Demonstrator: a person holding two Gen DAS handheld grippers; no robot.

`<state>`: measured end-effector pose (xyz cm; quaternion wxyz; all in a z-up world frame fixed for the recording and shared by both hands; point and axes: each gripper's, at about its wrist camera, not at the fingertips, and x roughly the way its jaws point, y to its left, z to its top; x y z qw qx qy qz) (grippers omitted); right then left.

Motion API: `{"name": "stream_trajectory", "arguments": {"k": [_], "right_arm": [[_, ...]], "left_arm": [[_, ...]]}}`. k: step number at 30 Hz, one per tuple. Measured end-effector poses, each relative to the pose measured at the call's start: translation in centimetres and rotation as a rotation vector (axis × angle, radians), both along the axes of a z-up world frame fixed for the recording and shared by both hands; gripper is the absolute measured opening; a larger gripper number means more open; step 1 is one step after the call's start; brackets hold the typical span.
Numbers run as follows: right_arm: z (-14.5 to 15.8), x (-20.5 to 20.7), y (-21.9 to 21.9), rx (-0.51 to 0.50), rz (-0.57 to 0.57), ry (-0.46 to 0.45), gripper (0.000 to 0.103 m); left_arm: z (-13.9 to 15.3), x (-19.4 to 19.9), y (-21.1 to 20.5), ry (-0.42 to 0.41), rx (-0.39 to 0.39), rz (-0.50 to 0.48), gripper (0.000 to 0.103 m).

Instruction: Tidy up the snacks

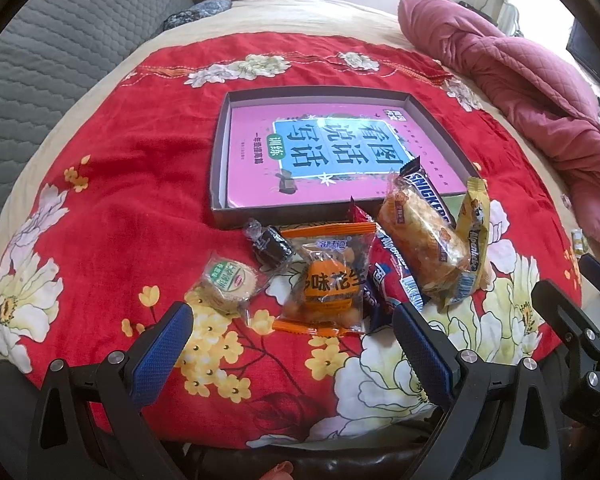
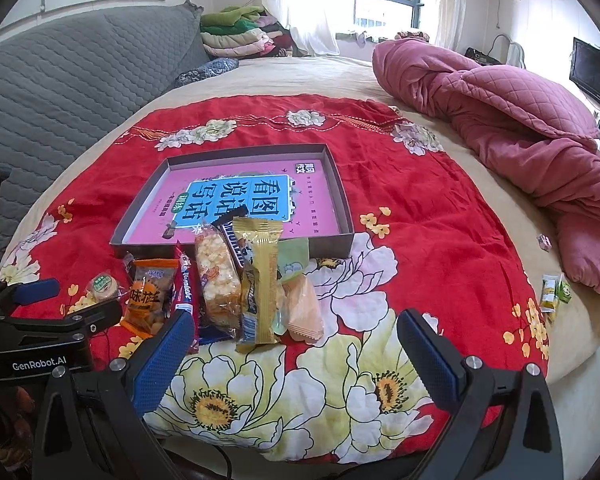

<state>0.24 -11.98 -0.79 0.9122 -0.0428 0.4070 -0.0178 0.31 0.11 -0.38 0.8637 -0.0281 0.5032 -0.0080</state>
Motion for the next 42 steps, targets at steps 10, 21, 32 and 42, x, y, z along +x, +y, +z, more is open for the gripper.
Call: {"name": "stream_trajectory", "arguments": {"k": [10, 21, 32, 42], "right_arm": [[-0.3, 0.2, 0.0, 0.016, 0.011, 0.003, 0.102], [-0.9, 0.7, -0.1, 0.048, 0.027, 0.012, 0.102], [-1.3, 1.6, 0.2, 0.086, 0.053, 0.007, 0.102], [-2.0, 2.8, -0.8, 0.123, 0.032, 0.011, 0.102]], "left_arm": [[-0.3, 0.1, 0.3, 0.012, -0.020, 0.002, 0.100], [-0.9, 0.7, 1.9, 0.041, -0.068, 0.045, 0.100], [-1.5, 0.9, 4.7, 0.067, -0.124, 0.110, 0.100], [-3.2, 2.5, 8.7, 0.108, -0.153, 0.183, 0.100]]}}
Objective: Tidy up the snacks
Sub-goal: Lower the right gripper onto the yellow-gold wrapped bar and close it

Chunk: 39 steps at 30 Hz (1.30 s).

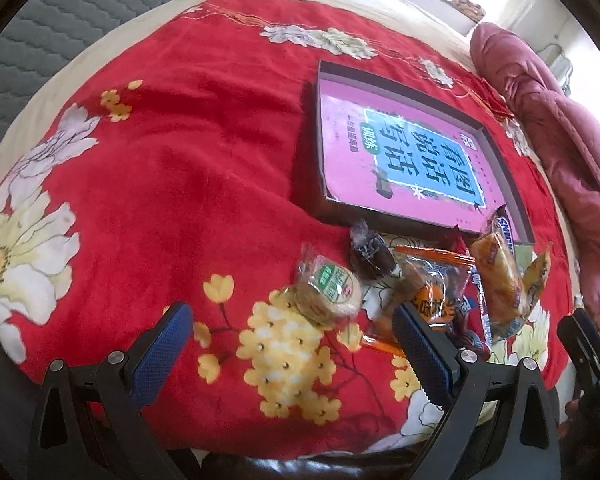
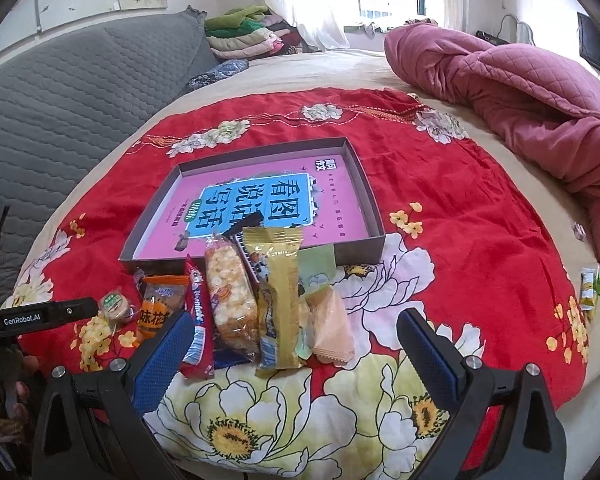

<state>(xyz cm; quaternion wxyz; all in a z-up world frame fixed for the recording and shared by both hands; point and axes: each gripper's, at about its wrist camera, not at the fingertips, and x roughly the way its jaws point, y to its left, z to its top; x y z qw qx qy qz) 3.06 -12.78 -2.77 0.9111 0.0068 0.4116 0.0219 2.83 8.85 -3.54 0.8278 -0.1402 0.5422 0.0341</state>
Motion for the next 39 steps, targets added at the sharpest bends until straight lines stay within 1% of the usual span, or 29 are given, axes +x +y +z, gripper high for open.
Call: {"name": "stream_trajectory", "arguments": {"k": [6, 9, 14, 17, 19, 20, 22, 25, 26, 27, 28, 29, 31, 33, 35, 36, 37, 38, 39], "right_arm": [[-0.8, 0.9, -0.2, 0.003, -0.003, 0.014, 0.102], [-1.1, 1.2, -0.3, 0.000, -0.005, 0.021, 0.102], [-1.3, 1.7, -0.8, 0.000, -0.036, 0.019, 0.101], [-1.5, 2.0, -1.0, 0.003, -0.039, 0.025, 0.093], [-1.7, 2.3, -0.9, 0.001, -0.032, 0.027, 0.085], [-1.8, 2.4, -0.8, 0.003, -0.027, 0.027, 0.083], [-1.9, 2.7, -0.6, 0.009, -0.012, 0.030, 0.073], [-2.2, 3.0, -0.3, 0.012, 0.012, 0.034, 0.067], [-2.3, 3.2, -0.1, 0.014, 0.018, 0.038, 0.066], [-2.5, 3.3, -0.1, 0.018, 0.022, 0.043, 0.061], [-2.7, 3.5, -0.1, 0.022, 0.027, 0.047, 0.056], [-2.8, 3.6, -0.1, 0.025, 0.030, 0.049, 0.054], [-2.9, 3.8, 0.0, 0.030, 0.039, 0.046, 0.045], [-2.9, 3.9, 0.1, 0.031, 0.049, 0.043, 0.039], [-2.9, 3.8, 0.2, 0.035, 0.058, 0.040, 0.036], [-2.8, 3.8, 0.2, 0.037, 0.062, 0.038, 0.032], [-2.8, 3.7, 0.2, 0.038, 0.068, 0.035, 0.030], [-2.8, 3.7, 0.3, 0.039, 0.071, 0.032, 0.029], [-2.7, 3.6, 0.3, 0.040, 0.074, 0.029, 0.029]], "left_arm": [[-0.7, 1.1, -0.6, 0.000, -0.014, -0.081, 0.100], [-1.1, 1.2, -1.2, 0.007, -0.009, -0.119, 0.100], [-1.8, 1.6, -3.0, 0.030, 0.038, -0.215, 0.100], [-1.8, 1.5, -3.2, 0.022, 0.053, -0.237, 0.100], [-1.9, 1.7, -3.2, 0.019, 0.042, -0.241, 0.099], [-1.9, 1.7, -3.1, 0.021, 0.041, -0.240, 0.099], [-2.1, 1.8, -3.0, 0.022, 0.035, -0.241, 0.098], [-2.2, 2.0, -2.8, 0.021, 0.030, -0.242, 0.097], [-2.2, 2.0, -2.8, 0.021, 0.027, -0.244, 0.091], [-2.3, 2.1, -2.7, 0.023, 0.021, -0.247, 0.084], [-2.4, 2.2, -2.7, 0.029, 0.012, -0.252, 0.082], [-2.6, 2.3, -2.7, 0.035, 0.007, -0.254, 0.081], [-2.8, 2.4, -2.7, 0.041, 0.013, -0.253, 0.079], [-2.9, 2.4, -2.7, 0.039, 0.008, -0.257, 0.078], [-2.8, 2.3, -2.7, 0.034, 0.003, -0.257, 0.077], [-2.9, 2.3, -2.6, 0.031, 0.001, -0.257, 0.076], [-2.9, 2.3, -2.6, 0.029, 0.000, -0.257, 0.074], [-2.9, 2.3, -2.5, 0.027, 0.001, -0.255, 0.067], [-2.9, 2.4, -2.5, 0.027, 0.005, -0.255, 0.063]]}}
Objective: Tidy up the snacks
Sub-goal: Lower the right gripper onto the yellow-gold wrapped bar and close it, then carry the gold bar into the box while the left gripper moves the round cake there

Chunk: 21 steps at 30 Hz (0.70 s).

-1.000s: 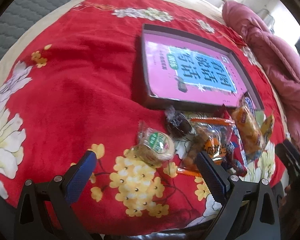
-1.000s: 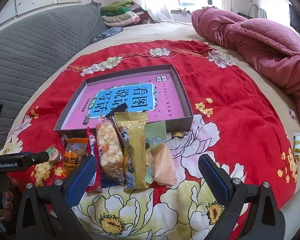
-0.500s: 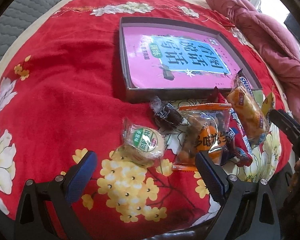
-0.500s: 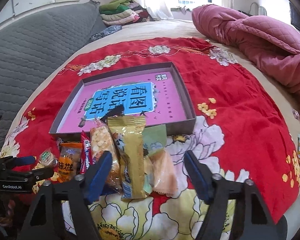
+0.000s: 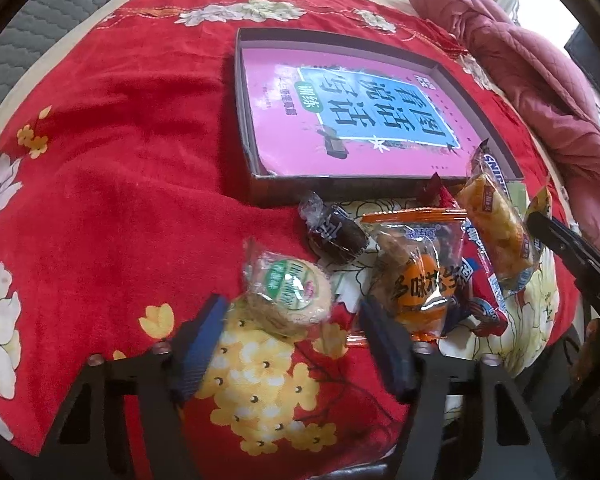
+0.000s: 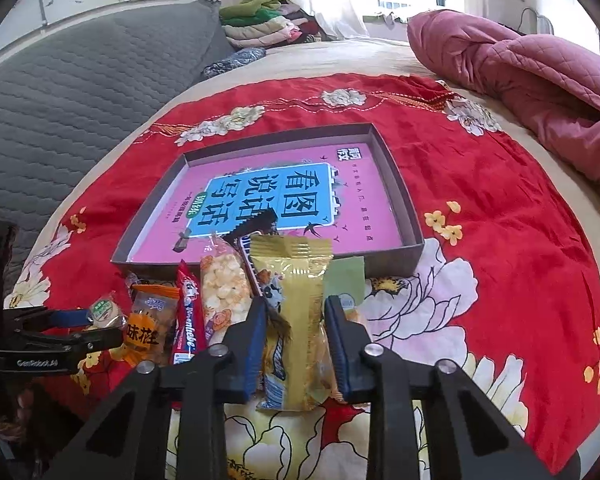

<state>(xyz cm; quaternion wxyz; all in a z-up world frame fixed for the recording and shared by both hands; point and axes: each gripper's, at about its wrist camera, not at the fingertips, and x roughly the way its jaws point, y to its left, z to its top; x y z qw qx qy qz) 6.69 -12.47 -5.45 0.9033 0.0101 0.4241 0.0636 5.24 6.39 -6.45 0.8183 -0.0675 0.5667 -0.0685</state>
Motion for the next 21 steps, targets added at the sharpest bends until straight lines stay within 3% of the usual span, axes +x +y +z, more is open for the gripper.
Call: {"name": "stream_trajectory", "arguments": {"k": [9, 21], "right_arm": [[0.6, -0.3, -0.1, 0.015, 0.004, -0.019, 0.026], [2.5, -1.1, -0.5, 0.040, 0.004, -0.064, 0.024]], "left_arm": [[0.1, 0.1, 0.4, -0.013, -0.024, 0.005, 0.051], [3.3, -0.7, 0.6, -0.103, -0.054, 0.011, 0.050]]}}
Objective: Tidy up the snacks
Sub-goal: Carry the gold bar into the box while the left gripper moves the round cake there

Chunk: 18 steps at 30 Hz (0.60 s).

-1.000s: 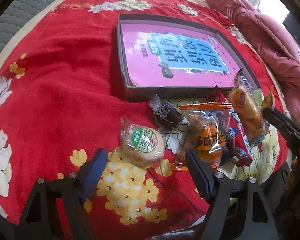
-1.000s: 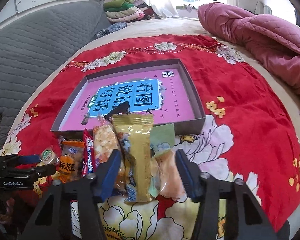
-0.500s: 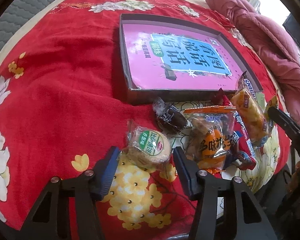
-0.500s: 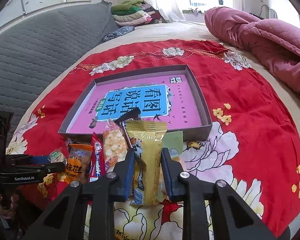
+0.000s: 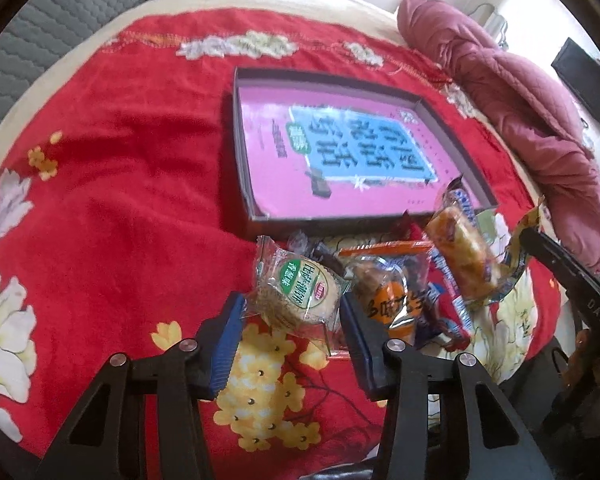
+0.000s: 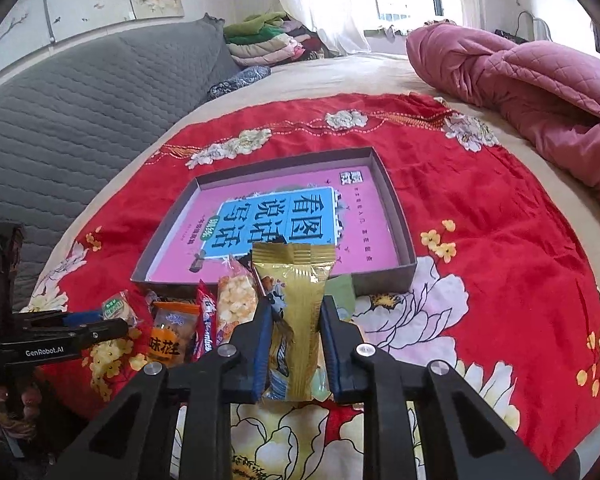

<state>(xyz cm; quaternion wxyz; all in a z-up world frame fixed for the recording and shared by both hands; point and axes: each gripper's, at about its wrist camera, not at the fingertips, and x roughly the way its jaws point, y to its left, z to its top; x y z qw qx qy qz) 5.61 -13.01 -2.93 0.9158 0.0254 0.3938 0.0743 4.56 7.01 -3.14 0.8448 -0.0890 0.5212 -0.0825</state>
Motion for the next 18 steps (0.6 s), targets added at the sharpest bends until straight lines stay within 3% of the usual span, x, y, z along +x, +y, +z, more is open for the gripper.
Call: {"name": "stream_trajectory", "arguments": {"k": [18], "right_arm": [[3.1, 0.5, -1.2, -0.013, -0.037, -0.111, 0.024]], "left_arm": [[2.2, 1.7, -1.0, -0.074, -0.017, -0.004, 0.048]]}}
